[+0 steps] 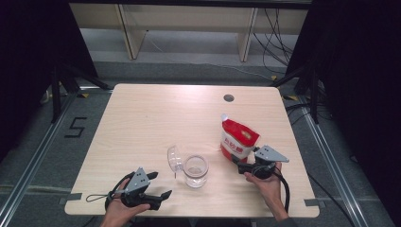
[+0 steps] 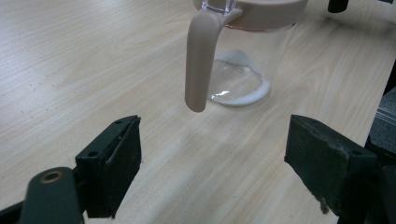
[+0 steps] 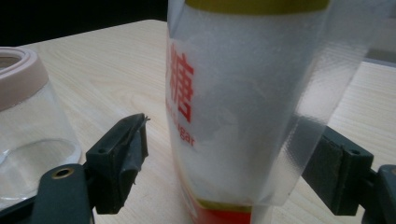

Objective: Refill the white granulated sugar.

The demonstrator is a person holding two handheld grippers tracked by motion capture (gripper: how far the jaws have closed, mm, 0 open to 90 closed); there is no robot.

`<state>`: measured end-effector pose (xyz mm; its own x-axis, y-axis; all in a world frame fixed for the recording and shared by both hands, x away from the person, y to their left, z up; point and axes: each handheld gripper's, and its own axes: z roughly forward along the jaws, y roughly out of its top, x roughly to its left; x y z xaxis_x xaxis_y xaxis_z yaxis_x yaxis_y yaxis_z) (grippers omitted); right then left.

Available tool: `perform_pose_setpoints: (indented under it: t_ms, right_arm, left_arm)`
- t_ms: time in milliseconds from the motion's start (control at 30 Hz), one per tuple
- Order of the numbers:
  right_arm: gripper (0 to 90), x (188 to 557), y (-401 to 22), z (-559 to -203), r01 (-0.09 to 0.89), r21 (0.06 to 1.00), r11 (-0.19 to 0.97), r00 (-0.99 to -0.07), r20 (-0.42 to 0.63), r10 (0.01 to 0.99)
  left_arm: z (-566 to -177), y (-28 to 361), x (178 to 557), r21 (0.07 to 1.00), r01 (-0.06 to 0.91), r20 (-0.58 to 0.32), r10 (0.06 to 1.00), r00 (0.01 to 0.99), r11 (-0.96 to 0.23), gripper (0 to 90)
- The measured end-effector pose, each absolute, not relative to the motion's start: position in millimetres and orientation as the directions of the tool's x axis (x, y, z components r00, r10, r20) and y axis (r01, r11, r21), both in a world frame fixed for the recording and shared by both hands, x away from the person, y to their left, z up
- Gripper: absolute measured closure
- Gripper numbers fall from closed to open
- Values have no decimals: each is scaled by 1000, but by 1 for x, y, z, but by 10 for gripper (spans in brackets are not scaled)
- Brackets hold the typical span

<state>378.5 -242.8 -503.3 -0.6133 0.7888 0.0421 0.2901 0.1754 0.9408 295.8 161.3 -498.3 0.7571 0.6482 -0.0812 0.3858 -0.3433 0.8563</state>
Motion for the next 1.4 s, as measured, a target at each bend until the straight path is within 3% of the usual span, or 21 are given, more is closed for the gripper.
perform_pose_setpoints:
  t_ms: [1400]
  right_arm:
    - [252,395,-235,-513,235,952,195,-637,-1,771]
  left_arm:
    - [-498,162,296,854,386,-76,649,757,-350,182]
